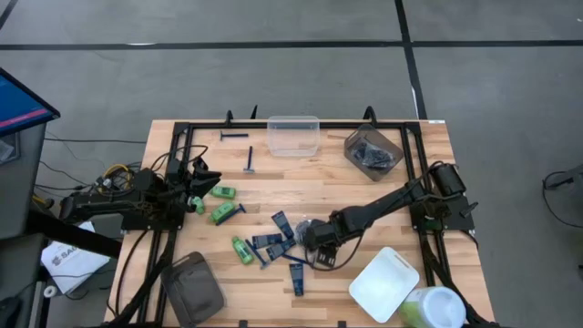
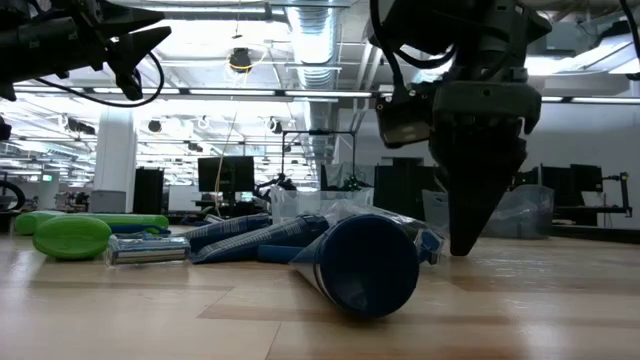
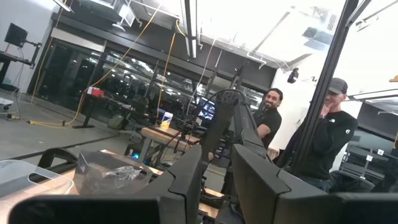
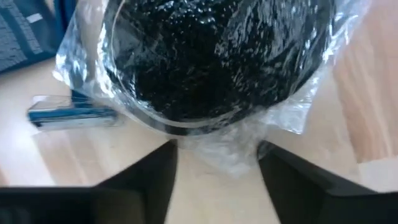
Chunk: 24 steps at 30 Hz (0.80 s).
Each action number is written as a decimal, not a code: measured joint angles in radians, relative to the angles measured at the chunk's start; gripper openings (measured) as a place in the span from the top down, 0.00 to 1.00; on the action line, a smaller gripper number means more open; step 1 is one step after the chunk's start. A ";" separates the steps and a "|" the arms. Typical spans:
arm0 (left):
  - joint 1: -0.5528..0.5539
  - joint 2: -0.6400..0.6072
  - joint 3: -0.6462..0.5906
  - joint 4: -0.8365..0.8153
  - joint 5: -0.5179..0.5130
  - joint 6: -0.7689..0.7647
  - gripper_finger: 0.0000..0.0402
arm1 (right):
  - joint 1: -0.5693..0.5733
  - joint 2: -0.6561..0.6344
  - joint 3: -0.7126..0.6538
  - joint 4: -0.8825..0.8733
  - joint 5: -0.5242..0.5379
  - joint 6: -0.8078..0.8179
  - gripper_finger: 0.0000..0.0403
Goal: Pick & Place Travel size toiletries
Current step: Put the black hairbrush into the top black bin
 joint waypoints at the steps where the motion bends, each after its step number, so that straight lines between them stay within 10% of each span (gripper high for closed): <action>1: 0.000 0.000 0.000 0.000 0.000 0.000 0.79 | -0.004 0.000 0.000 -0.003 0.000 0.000 0.55; 8: 0.000 0.000 0.000 0.000 -0.001 0.000 0.79 | -0.019 -0.003 -0.003 -0.018 0.001 0.019 0.96; 24: 0.000 0.000 0.000 0.001 -0.002 0.003 0.79 | -0.047 -0.206 -0.004 -0.031 -0.006 0.019 1.00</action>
